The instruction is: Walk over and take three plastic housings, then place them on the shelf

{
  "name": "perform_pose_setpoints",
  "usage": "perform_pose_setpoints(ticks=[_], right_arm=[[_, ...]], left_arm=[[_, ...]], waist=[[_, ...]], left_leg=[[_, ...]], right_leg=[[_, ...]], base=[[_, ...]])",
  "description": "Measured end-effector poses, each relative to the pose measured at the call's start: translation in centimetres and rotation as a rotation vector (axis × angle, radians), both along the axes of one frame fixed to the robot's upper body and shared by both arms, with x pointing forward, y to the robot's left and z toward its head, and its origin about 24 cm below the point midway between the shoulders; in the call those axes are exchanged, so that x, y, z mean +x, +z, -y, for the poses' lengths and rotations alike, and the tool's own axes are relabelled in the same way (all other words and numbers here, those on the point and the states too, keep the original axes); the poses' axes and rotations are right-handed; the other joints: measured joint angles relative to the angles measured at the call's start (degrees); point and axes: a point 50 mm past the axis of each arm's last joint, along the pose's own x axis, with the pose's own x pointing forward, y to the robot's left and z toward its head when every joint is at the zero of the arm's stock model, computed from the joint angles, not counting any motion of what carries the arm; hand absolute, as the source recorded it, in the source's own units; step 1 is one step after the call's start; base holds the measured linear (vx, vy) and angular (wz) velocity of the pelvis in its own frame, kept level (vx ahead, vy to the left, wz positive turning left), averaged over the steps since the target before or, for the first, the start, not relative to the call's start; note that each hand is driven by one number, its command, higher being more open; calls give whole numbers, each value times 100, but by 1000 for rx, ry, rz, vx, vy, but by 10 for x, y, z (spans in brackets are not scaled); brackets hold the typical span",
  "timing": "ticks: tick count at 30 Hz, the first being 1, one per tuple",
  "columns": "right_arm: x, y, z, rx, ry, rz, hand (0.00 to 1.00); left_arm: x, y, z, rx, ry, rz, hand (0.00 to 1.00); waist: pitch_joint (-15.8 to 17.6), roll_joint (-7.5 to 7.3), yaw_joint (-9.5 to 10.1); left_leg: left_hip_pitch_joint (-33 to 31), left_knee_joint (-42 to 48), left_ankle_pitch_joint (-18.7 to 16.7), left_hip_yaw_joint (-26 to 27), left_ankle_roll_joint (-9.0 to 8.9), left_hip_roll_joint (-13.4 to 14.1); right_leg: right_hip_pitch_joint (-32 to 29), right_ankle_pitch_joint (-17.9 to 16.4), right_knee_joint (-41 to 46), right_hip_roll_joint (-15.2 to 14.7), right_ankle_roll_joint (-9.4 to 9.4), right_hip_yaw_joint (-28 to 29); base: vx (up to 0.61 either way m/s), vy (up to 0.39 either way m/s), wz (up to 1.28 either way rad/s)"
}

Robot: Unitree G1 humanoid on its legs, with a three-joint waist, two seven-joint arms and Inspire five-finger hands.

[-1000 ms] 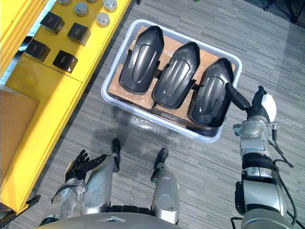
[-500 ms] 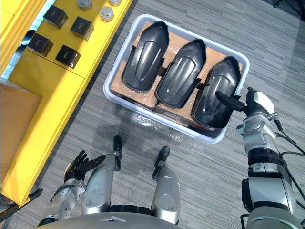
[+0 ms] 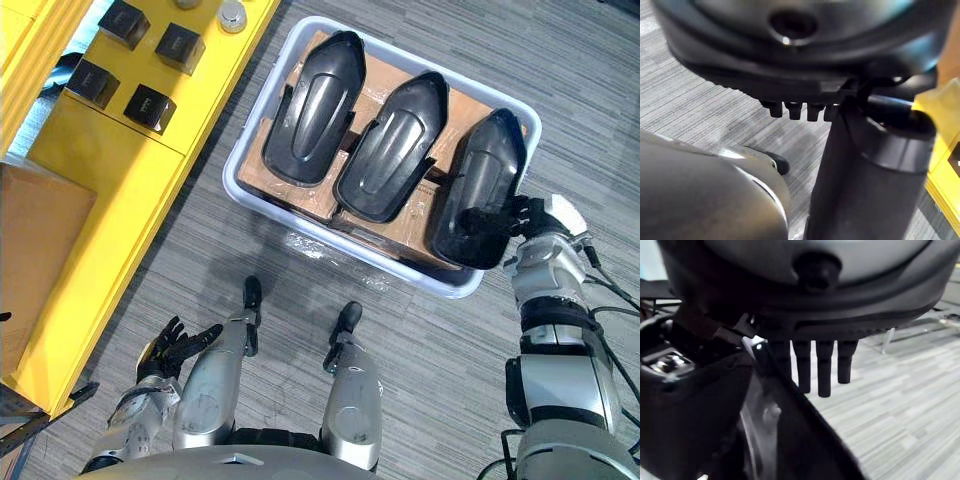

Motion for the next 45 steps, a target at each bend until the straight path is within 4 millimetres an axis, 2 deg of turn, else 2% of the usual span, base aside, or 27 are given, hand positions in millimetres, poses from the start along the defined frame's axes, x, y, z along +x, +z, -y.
perform_pose_setpoints(ticks=[4, 14, 19, 26, 27, 29, 30, 33, 34, 37, 39, 41, 43, 45], right_arm=[[1, 3, 0, -8, 3, 2, 0], [0, -4, -6, -15, 17, 1, 0], [-7, -22, -10, 27, -10, 7, 0], [-37, -68, -24, 162, -88, 89, 0], [-43, -82, -35, 213, -103, 117, 0], [-48, -99, -50, 292, -125, 153, 0], [-54, -113, -64, 361, -152, 184, 0], [-75, -144, -97, 449, -214, 224, 0], [-87, -157, -113, 481, -243, 240, 0], [-106, -173, -134, 534, -295, 283, 0], [-113, -176, -141, 538, -309, 315, 0], [-116, -172, -143, 521, -323, 365, 0], [-114, -164, -142, 498, -324, 425, 0], [-110, -146, -139, 458, -322, 525, 0]], left_arm=[[0, 0, 0, 6, 4, 2, 100], [1, 1, 0, 16, 14, 7, 100], [2, 3, 1, 11, 8, 24, 100], [3, 17, -1, 10, -8, 103, 100], [2, 17, -7, 21, 4, 106, 100], [2, 19, -14, 49, 23, 109, 100], [2, 23, -20, 61, 53, 120, 100], [5, 32, -30, 89, 95, 159, 100], [5, 38, -33, 119, 100, 182, 100], [9, 50, -36, 165, 106, 226, 100], [12, 56, -36, 169, 125, 252, 100], [16, 63, -34, 175, 148, 287, 100], [18, 71, -31, 173, 178, 322, 100], [12, 80, -26, 198, 198, 352, 100]], waist=[[-1, 1, 5], [-7, 13, -15], [-7, 13, -14], [-100, -22, -55], [-283, -101, -102], [-443, -222, -154], [-521, -323, -161], [-792, -507, -165], [-965, -581, -166], [-1260, -607, -173], [-1428, -597, -190], [-1499, -601, -246], [-1524, -589, -325], [-1611, -567, -342]], left_leg=[[66, -94, 58, 31, -13, 6], [245, -279, 119, 178, -21, 8], [550, -391, 124, 191, -30, 2], [1029, -630, 131, 164, -68, -10], [1032, -761, 162, 166, -88, -10], [1066, -826, 204, 168, -112, -2], [1201, -903, 211, 184, -128, 0], [1449, -1006, 195, 218, -157, 17], [1627, -1087, 187, 251, -170, 45], [2040, -1342, 195, 347, -188, 35], [2239, -1605, 182, 399, -232, 7], [2450, -1919, 175, 500, -199, -13], [2532, -1966, 261, 501, -199, 1], [2594, -1966, 383, 493, -215, 7]], right_leg=[[-1, -12, 26, 3, -18, 14], [-4, 2, -2, 6, -2, 169], [289, -1, -96, 8, -1, 146], [846, 10, -395, 40, 52, 29], [848, 21, -492, 69, 66, -11], [887, 24, -554, 104, 65, -36], [986, 19, -594, 126, 59, -38], [1258, 21, -764, 179, 60, -56], [1418, 24, -845, 186, 65, -53], [1668, 33, -864, 182, 79, -22], [1786, 18, -905, 177, 99, -26], [1940, 15, -1026, 169, 140, -154], [2040, 33, -1049, 174, 156, -253], [2156, 45, -1063, 175, 171, -323]], base=[[0, 0, 0], [6, 0, -7], [37, -3, 0], [30, -8, 4], [53, -24, 10], [77, -31, 3], [102, -43, -4], [92, -39, -5], [91, -33, -8], [60, -8, -14], [-33, 14, -9], [-32, 9, 17], [-22, 2, 23], [-7, 1, 11]])
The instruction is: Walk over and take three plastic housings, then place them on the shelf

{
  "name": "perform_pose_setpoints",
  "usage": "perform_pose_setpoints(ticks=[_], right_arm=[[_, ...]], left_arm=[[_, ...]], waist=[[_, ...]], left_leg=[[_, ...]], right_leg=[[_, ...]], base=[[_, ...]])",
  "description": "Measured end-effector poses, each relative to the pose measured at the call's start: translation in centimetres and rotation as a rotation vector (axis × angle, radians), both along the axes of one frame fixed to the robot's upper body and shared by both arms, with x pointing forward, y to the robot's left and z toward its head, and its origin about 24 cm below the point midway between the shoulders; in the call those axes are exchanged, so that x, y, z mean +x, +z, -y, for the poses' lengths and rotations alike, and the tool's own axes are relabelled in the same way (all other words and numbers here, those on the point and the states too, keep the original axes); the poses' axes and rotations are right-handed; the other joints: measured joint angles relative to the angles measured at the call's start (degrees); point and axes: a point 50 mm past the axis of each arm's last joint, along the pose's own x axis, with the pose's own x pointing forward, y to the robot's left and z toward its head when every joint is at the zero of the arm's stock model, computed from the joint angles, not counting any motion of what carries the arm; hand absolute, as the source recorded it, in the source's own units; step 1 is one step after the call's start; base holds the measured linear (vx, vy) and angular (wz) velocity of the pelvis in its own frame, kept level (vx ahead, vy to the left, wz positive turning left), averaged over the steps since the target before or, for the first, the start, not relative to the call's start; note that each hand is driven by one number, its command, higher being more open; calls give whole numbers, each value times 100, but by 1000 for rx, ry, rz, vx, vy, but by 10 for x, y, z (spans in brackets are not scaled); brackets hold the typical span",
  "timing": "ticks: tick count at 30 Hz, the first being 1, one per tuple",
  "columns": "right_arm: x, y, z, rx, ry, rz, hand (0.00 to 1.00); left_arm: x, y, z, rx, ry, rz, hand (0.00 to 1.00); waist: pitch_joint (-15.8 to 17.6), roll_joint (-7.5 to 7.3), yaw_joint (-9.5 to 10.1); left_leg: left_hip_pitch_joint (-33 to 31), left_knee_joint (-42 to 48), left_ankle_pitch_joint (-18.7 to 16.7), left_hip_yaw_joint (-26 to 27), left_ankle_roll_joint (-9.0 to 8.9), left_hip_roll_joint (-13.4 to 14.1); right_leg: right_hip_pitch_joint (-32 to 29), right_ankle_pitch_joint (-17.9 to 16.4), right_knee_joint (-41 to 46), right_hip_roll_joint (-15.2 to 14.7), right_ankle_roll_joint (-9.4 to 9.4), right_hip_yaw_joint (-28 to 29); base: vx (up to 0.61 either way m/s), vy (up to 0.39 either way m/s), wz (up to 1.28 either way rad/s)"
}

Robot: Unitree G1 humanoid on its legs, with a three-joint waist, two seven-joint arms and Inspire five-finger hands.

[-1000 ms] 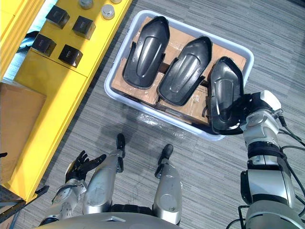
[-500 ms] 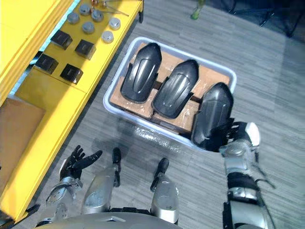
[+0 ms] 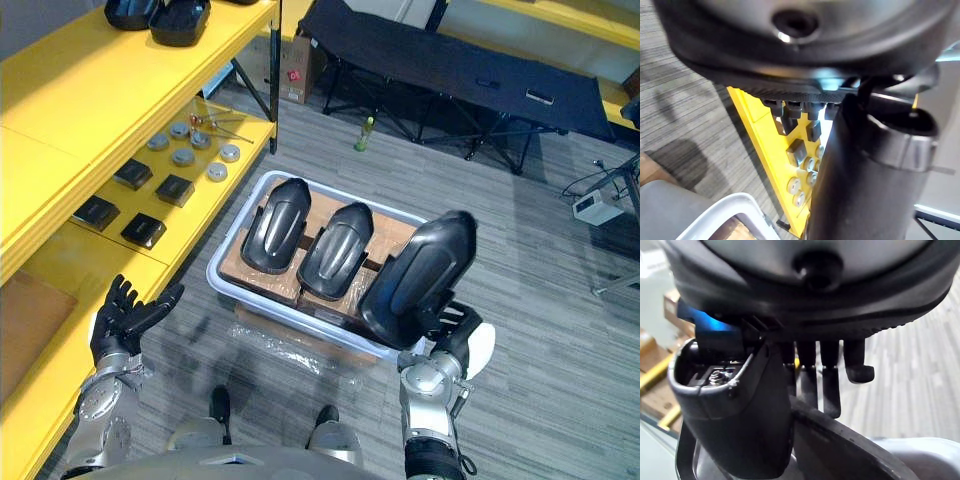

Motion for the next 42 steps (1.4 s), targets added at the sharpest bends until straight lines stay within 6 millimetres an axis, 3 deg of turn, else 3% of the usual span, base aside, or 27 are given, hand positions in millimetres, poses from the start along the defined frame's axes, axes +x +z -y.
perform_pose_setpoints(ticks=[4, 7, 13, 17, 22, 31, 37, 42], right_arm=[[12, 36, 0, -98, 9, 176, 0], [28, 65, -8, -160, 86, 316, 0], [65, 110, -29, -262, 283, 473, 0], [77, 122, -49, -277, 435, 526, 0], [84, 130, -76, -268, 617, 579, 0], [84, 124, -120, -194, 891, 570, 0], [81, 118, -148, -75, 985, 574, 0], [79, 114, -160, 19, 1019, 578, 0]], left_arm=[[4, 32, 3, 15, -5, 141, 100], [11, 60, 11, 10, -102, 293, 100], [28, 92, 59, -45, -448, 471, 100], [40, 102, 81, -81, -587, 514, 100], [51, 114, 86, -63, -573, 548, 100], [51, 108, 93, -35, -543, 497, 100], [60, 97, 99, -36, -547, 433, 100], [62, 97, 107, -163, -574, 432, 100]], waist=[[-158, 14, 44], [-300, 59, 40], [-471, 300, 25], [-530, 399, -5], [-534, 404, -30], [-540, 414, -39], [-568, 438, -127], [-581, 449, -141]], left_leg=[[20, 0, 27, -18, -3, -3], [20, 1, 31, 3, 5, -16], [19, 4, 53, 80, -8, -4], [29, 19, 95, 159, 35, 2], [48, 23, 111, 239, 35, -8], [61, 3, 107, 293, 33, -15], [62, 2, 127, 297, 43, -39], [62, 2, 131, 303, 44, -44]], right_leg=[[57, 12, -14, -1, 15, -46], [78, 50, -82, -2, 56, -37], [74, 123, -201, 27, 58, 15], [44, 149, -220, 36, 51, 87], [17, 206, -252, 29, 58, 151], [-22, 225, -234, 28, 52, 210], [-30, 234, -235, 29, 38, 220], [-38, 251, -270, 32, 15, 235]], base=[[2, 4, 7], [-2, 5, -1], [-7, 5, -5], [17, 2, -10], [20, 7, -9], [-7, 5, -3], [-4, 3, -1], [2, 3, -1]])
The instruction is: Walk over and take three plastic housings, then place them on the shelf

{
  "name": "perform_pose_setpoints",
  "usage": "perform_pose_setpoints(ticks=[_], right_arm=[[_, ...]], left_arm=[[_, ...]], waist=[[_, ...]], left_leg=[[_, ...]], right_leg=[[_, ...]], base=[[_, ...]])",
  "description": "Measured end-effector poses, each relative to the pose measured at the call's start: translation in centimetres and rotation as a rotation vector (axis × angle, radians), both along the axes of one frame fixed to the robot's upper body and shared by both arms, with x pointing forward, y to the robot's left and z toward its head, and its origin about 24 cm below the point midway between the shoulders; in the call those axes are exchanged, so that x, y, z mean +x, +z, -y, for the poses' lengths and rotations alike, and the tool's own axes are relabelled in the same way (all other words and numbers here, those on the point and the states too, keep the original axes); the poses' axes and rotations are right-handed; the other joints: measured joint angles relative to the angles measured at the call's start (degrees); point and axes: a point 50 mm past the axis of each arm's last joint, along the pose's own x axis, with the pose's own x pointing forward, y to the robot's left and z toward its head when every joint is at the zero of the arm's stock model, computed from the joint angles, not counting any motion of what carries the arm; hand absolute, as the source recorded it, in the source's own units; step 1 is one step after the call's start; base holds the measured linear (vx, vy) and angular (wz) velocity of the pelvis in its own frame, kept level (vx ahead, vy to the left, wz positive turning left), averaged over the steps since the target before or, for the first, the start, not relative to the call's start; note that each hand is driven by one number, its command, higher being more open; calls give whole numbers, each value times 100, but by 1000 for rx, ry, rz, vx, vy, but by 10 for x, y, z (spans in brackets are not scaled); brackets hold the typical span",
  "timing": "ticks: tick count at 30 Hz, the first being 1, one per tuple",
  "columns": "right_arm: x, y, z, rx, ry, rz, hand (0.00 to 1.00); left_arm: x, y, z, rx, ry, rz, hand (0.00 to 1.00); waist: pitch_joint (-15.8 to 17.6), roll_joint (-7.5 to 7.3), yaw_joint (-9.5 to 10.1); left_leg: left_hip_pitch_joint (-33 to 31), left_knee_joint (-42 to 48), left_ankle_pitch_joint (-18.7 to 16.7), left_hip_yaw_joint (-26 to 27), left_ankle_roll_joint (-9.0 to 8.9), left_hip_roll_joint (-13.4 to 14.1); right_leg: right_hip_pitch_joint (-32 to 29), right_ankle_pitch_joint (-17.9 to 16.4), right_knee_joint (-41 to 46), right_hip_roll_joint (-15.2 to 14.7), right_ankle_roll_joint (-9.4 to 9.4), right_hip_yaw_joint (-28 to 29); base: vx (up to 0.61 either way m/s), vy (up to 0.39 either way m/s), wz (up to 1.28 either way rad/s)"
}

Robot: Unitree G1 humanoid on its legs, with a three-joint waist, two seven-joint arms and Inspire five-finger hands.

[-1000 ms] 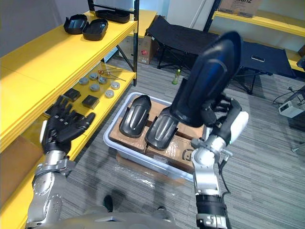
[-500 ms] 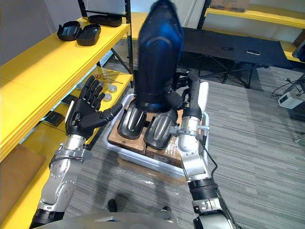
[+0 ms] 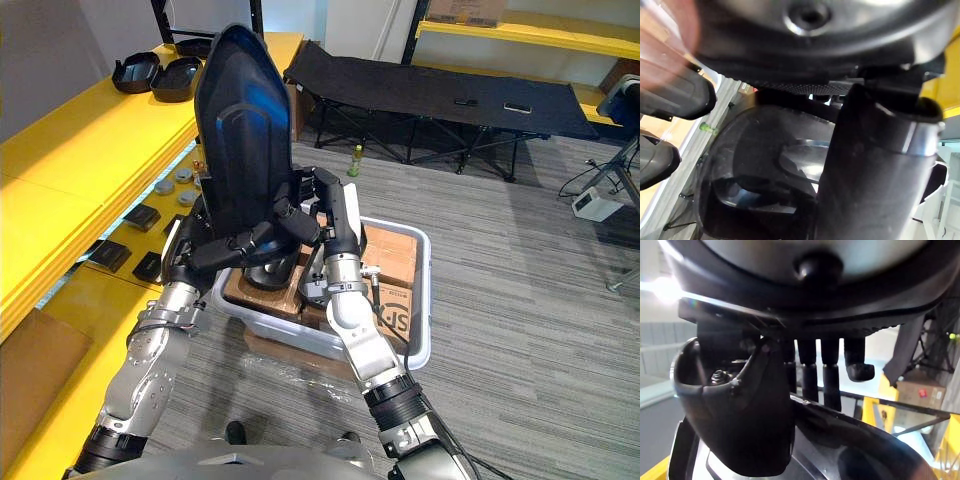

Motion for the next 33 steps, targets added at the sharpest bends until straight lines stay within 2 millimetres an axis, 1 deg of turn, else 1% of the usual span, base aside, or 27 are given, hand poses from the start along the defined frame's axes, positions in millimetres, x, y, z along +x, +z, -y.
perform_pose_setpoints(ticks=[4, 6, 7, 8, 10, 13, 15, 20, 22, 26, 30, 33], right_arm=[[-3, -5, -4, 19, 28, -26, 0], [-6, -10, -5, 39, 47, -54, 0], [-6, -11, -5, 37, 51, -59, 0], [-6, -11, -5, 36, 54, -61, 0], [-7, -12, -7, 34, 65, -62, 0], [-8, -12, -10, 37, 77, -58, 0], [-8, -11, -12, 45, 79, -57, 0], [-13, -11, -14, 62, 95, -35, 0], [-18, -10, -17, 81, 114, -15, 0], [-22, -14, -23, 109, 118, -36, 0], [-23, -14, -26, 130, 117, -39, 0], [-23, -14, -26, 131, 117, -39, 0]], left_arm=[[0, -2, 2, -67, -10, -22, 100], [1, -6, 1, -100, -5, -47, 100], [1, -9, 1, -144, -7, -68, 0], [2, -10, 1, -168, -8, -78, 0], [2, -17, 0, -289, -14, -131, 0], [2, -23, -1, -364, -18, -163, 0], [2, -24, -1, -370, -23, -163, 0], [2, -28, -2, -378, -35, -165, 0], [2, -30, -2, -399, -42, -168, 0], [2, -33, -4, -395, -20, -163, 0], [2, -32, -5, -392, -13, -154, 0], [2, -30, -6, -357, 1, -129, 0]], waist=[[-68, 4, -4], [-146, 2, -15], [-151, 2, -28], [-151, 1, -33], [-154, -3, -43], [-165, -21, -67], [-181, -41, -79], [-270, -144, -131], [-292, -162, -150], [-351, -200, -146], [-365, -223, -142], [-380, -246, -144]], left_leg=[[-1, 2, 21, -1, -1, -4], [2, 2, 21, -5, -1, -7], [3, 2, 21, -5, -1, -7], [3, 2, 21, -6, -1, -7], [16, -1, 23, -4, -2, -7], [32, -2, 23, 0, -2, -3], [32, -2, 24, 1, -4, -2], [31, -1, 20, 7, -9, 1], [32, 0, 16, 18, -15, 5], [43, 2, 12, 20, -21, 15], [46, 2, 11, 36, -22, 13], [51, 2, 11, 37, -22, 14]], right_leg=[[-6, 2, -15, 2, -2, 20], [0, 2, -21, 3, -3, 26], [0, 2, -21, 3, -3, 27], [-1, 2, -21, 3, -3, 27], [-4, 1, -20, 2, -7, 27], [-18, -21, -19, 4, -42, 28], [-19, -30, -19, 5, -56, 27], [-23, -37, -19, 7, -66, 27], [-30, -25, -19, 11, -48, 34], [-15, -26, -19, 21, -51, 29], [-11, -36, -18, 18, -66, 27], [-8, -53, -18, 19, -93, 27]], base=[[0, 0, 0], [16, 2, -1], [0, 0, 0], [0, 0, 0], [0, 0, 0], [0, 0, 0], [0, 0, 0], [0, 0, 0], [0, 0, 0], [0, 0, 0], [0, 0, 0], [0, 0, 0]])
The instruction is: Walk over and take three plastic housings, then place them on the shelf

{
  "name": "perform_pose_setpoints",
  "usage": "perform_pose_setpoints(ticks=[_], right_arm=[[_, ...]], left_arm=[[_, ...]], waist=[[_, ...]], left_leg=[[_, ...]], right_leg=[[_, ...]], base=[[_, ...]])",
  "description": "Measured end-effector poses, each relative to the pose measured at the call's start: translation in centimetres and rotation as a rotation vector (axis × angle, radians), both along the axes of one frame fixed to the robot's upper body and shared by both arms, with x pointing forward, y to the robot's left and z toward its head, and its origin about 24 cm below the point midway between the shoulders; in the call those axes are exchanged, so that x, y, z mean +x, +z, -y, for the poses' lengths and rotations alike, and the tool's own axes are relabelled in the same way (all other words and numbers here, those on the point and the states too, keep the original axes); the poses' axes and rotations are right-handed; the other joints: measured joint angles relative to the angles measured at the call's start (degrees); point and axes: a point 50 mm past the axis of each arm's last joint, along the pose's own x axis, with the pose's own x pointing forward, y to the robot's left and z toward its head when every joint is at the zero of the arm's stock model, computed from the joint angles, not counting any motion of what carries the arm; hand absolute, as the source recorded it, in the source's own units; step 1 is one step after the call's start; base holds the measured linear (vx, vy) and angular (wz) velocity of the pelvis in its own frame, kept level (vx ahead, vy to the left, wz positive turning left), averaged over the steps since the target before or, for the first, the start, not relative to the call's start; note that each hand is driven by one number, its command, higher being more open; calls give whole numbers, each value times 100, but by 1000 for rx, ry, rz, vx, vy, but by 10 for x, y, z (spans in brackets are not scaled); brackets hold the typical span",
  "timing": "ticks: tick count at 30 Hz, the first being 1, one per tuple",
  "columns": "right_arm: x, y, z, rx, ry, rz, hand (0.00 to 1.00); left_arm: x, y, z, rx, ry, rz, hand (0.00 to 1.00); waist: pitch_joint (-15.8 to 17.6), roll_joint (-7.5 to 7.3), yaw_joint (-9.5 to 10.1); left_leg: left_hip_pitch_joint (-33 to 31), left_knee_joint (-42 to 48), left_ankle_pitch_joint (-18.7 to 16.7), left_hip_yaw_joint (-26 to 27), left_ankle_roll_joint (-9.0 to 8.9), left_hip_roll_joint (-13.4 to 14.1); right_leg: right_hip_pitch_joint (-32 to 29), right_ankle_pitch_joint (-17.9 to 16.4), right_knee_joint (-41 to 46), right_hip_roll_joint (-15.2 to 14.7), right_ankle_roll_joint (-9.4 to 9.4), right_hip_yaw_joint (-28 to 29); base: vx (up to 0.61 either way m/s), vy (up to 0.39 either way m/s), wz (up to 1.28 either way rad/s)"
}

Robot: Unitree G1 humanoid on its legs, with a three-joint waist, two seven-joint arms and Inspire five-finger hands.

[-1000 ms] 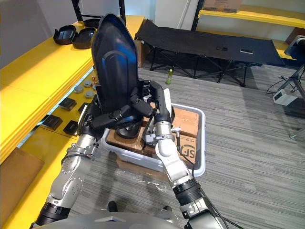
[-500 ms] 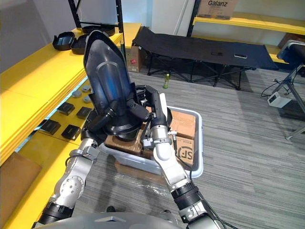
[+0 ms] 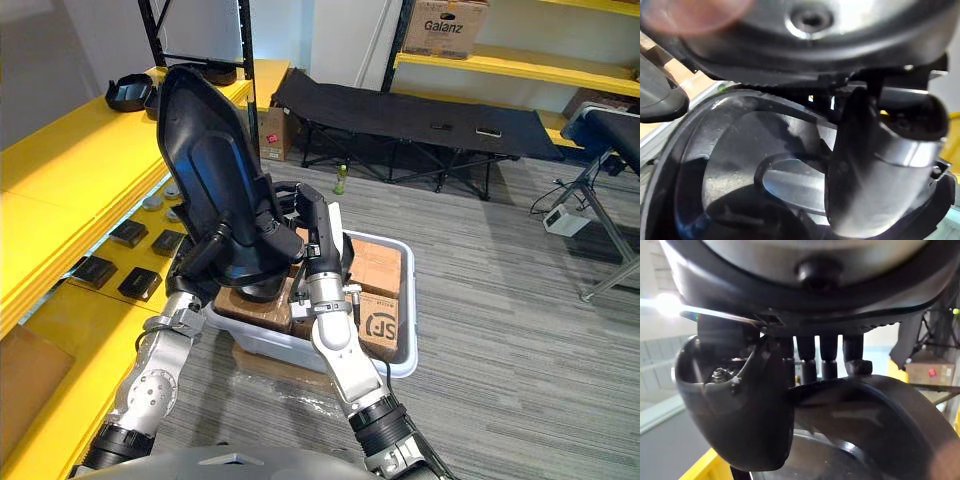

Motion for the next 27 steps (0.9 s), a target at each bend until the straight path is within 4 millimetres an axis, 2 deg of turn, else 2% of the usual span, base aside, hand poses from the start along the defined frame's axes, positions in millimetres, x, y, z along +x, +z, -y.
perform_pose_setpoints(ticks=[1, 5, 8, 10, 14, 16, 17, 21, 24, 27], right_arm=[[0, 0, 0, 0, 0, 0, 100], [-3, -3, -1, -1, 6, -14, 100], [-9, -9, -10, -43, 93, -31, 100], [-18, -22, -16, -84, 160, -85, 100], [-19, -27, -18, -97, 174, -125, 100], [-17, -27, -13, -82, 153, -128, 100], [-13, -26, -5, -65, 112, -132, 100], [-6, -23, 15, -63, 24, -124, 100], [-3, -20, 31, -81, -22, -108, 100], [-1, -12, 41, 6, -6, -103, 100]], left_arm=[[0, 0, -1, 7, 12, 2, 0], [0, 2, -2, 75, 52, 15, 0], [0, 4, -7, 147, 131, 3, 0], [2, 11, -8, 224, 233, 16, 0], [4, 19, -18, 448, 393, 52, 0], [4, 23, -25, 579, 465, 74, 0], [3, 25, -30, 685, 519, 87, 0], [2, 25, -40, 860, 583, 80, 0], [1, 24, -47, 944, 635, 51, 0], [-3, 22, -56, 1012, 691, 30, 0]], waist=[[-3, -5, -2], [-14, -21, -2], [-33, -51, -8], [-56, -88, 19], [-58, -91, 33], [-58, -90, 30], [-58, -90, 35], [-56, -88, 27], [-47, -75, 19], [-37, -60, 8]], left_leg=[[0, 0, 0, -1, 0, 0], [0, 9, -1, -11, -2, 3], [1, 13, -6, -20, -8, 16], [0, 14, -10, -42, -15, 22], [0, 14, -11, -45, -15, 25], [1, 14, -13, -44, -17, 25], [1, 14, -17, -39, -20, 25], [1, 13, -32, -27, -25, 36], [-1, 12, -45, -1, -30, 43], [-4, 14, -63, 47, -49, 69]], right_leg=[[0, 0, 0, 0, 0, 0], [0, -3, -1, 2, -4, -3], [2, -4, -1, 16, -6, -4], [16, -4, 0, 22, -4, -33], [19, -4, 11, 24, -3, -39], [16, -8, 13, 24, -9, -32], [13, -19, 15, 24, -24, -24], [-3, -25, 14, 35, -31, 8], [-28, -25, 13, 42, -30, 46], [-68, -24, 13, 66, -29, 98]], base=[[0, 0, 0], [0, 0, 0], [0, 0, 0], [0, 0, 5], [0, 0, 1], [0, 0, 0], [0, 0, 0], [0, 0, -2], [0, 0, -6], [14, -4, -9]])
